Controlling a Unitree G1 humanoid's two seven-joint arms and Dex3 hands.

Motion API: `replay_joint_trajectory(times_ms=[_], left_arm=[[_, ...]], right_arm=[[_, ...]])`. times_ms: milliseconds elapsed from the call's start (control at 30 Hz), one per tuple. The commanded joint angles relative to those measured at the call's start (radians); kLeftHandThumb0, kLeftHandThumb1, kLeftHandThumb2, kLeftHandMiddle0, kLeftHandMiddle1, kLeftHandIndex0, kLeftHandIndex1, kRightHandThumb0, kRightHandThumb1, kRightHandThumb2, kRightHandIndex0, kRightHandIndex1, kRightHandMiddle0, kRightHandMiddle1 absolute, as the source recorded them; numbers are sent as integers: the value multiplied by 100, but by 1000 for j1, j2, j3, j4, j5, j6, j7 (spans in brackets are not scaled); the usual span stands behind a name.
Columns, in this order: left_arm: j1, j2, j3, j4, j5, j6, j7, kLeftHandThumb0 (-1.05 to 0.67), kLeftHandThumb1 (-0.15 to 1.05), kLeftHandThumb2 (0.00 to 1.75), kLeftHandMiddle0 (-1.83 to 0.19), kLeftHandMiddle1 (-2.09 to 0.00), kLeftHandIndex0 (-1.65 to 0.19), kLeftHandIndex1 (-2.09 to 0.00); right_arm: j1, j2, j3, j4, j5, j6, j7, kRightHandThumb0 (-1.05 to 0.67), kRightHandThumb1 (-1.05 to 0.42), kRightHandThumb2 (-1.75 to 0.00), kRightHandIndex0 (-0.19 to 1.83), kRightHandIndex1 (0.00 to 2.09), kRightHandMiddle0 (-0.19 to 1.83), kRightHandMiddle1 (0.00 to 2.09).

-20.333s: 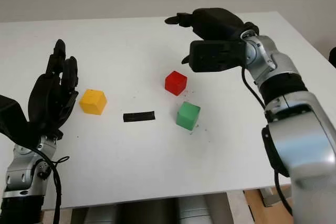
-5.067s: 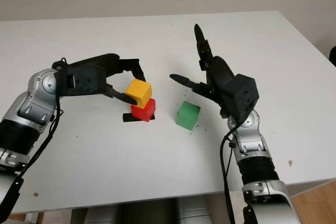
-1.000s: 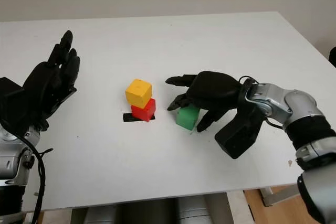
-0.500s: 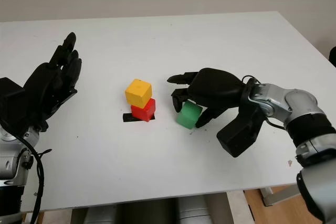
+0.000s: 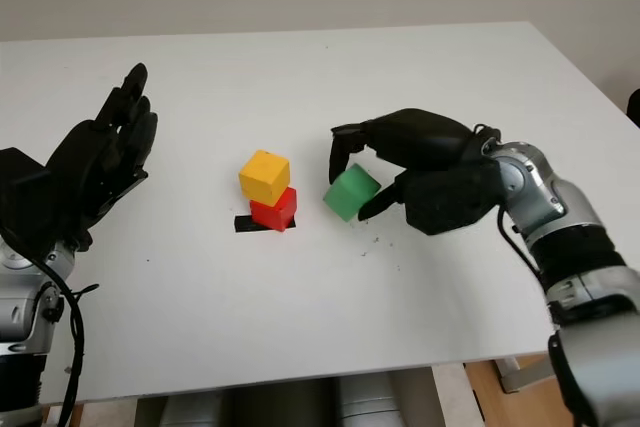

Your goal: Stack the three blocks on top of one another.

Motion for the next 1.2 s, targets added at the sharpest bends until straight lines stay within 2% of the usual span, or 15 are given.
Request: replay_joint_trajectory(times_ms=[0,200,333,467,667,967,1167], left_arm=[[-1,8,3,-10,-4,-1,1,-81,105,55,19,0,14,-5],[8,7,7,-11,-4,-8,3,-81,105,55,19,0,15,-5],[11,8,9,-10,-5,-7,2,-81,105,55,19,0,15,-5],[13,7,9,-14,-4,2,5,-81,105,55,19,0,15,-5],[19,1,12,-27,-13,10,8,-79,105,54,19,0,15,-5],[28,2,6,-42,-12,19,16,-80,105,53,19,0,15,-5],[35,4,7,-47,-11,19,17,-80,105,54,19,0,16,-5]], right_arm=[[-6,21,-52,-50,53,74,21,-46,-95,-6,17,2,38,145],[-33,71,-123,-87,130,236,35,-51,-93,-4,17,5,40,147],[-55,132,-178,-116,228,382,59,-45,-92,-5,16,5,39,146],[-59,186,-205,-198,282,562,36,-42,-93,-5,14,4,33,155],[-78,267,-240,-233,348,700,8,-43,-95,-6,10,4,26,164],[-106,393,-294,-162,439,785,-41,-41,-97,-6,8,4,25,163],[-93,454,-315,-88,456,759,-73,-43,-97,-6,9,5,28,162]])
